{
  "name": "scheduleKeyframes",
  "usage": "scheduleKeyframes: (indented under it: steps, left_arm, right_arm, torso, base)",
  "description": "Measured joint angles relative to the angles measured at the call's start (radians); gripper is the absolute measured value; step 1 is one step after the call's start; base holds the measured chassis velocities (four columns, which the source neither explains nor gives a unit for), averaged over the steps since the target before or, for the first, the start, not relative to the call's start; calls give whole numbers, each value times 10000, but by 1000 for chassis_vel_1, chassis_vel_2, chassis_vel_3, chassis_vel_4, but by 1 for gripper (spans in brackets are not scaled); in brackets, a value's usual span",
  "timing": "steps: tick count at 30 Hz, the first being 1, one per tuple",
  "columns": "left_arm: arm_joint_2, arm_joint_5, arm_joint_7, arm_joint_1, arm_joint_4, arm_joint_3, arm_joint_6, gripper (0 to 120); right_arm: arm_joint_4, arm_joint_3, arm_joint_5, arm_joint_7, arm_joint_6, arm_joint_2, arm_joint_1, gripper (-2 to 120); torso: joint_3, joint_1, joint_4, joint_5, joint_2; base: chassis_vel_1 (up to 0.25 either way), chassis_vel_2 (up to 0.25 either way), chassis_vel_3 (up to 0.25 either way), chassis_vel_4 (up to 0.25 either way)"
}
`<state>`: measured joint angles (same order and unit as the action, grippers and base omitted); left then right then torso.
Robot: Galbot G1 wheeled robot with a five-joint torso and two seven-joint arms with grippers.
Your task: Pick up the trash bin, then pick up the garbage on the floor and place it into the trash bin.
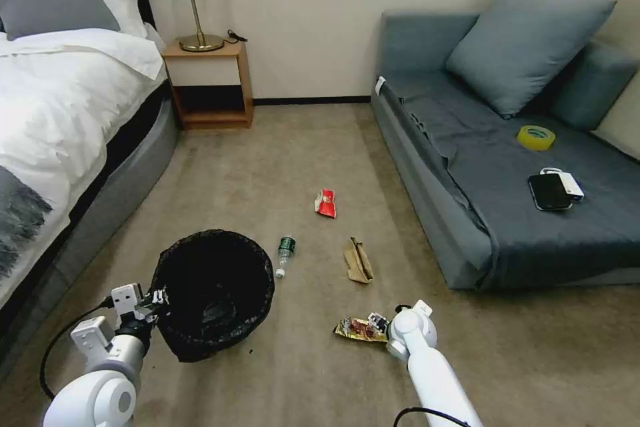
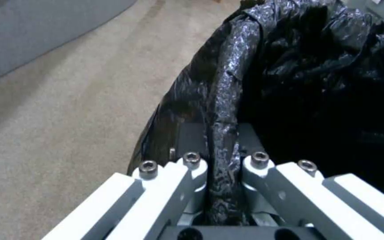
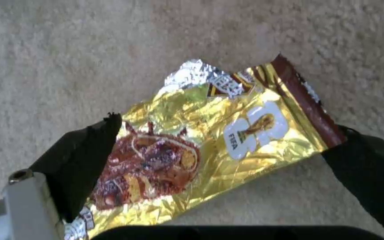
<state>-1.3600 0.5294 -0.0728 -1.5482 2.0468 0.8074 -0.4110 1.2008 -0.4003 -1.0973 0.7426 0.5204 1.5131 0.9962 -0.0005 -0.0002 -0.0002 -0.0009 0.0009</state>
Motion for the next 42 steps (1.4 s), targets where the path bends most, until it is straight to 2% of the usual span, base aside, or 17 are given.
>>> scheduleKeyframes:
  steps: [13,19,23,24,31,32,33,35,36,37,39,42]
  left_arm:
    - [-117,-83,-31,93,-4,-151,-18,4]
    - [-132,-78,-36,144,25,-182,-29,4]
    - [-140,-63,-38,167,41,-212,-34,4]
    - [-140,-63,-38,167,41,-212,-34,4]
    - [-139,-54,-28,167,19,-287,-27,4]
    - [-139,-54,-28,167,19,-287,-27,4]
    - [-134,-50,-24,167,17,-301,-22,4]
    - [-134,-50,-24,167,17,-301,-22,4]
    - [-123,-48,-21,166,16,-324,-12,4]
    - [-122,-48,-19,166,15,-339,-11,4]
    - [-121,-47,-16,166,15,-349,-5,4]
    - [-122,-48,-9,153,20,-359,8,4]
  right_arm:
    - [58,40,66,-94,-12,-110,88,100]
    - [329,65,66,133,63,-133,240,90]
    - [584,102,32,398,121,-186,362,78]
    - [584,102,32,398,121,-186,362,78]
    - [895,179,-8,690,214,-290,542,48]
    - [895,179,-8,690,214,-290,542,48]
    - [927,180,-8,723,219,-299,565,43]
    - [927,180,-8,723,219,-299,565,43]
    - [989,194,-9,753,223,-315,602,32]
    - [1016,196,-5,766,225,-323,623,27]
    - [1039,201,-5,766,227,-324,637,23]
    - [1146,221,-5,761,232,-337,680,8]
  torso:
    - [3,0,6,14,-9]
    - [5,1,5,15,-10]
    - [6,2,4,14,-11]
    - [6,2,4,14,-11]
    - [9,2,-2,12,-13]
    - [9,2,-2,12,-13]
    - [9,3,-3,12,-13]
    - [9,3,-3,12,-13]
    - [10,3,-2,13,-13]
    - [10,3,-2,12,-14]
    - [10,3,-2,11,-14]
    - [7,3,2,14,-14]
  base:
    - [0,0,0,0]
    - [0,0,0,0]
    - [0,0,0,0]
    - [0,0,0,0]
    - [0,0,0,0]
    - [0,0,0,0]
    - [0,0,0,0]
    - [0,0,0,0]
    - [0,0,0,0]
    - [0,0,0,0]
    - [0,0,0,0]
    - [0,0,0,0]
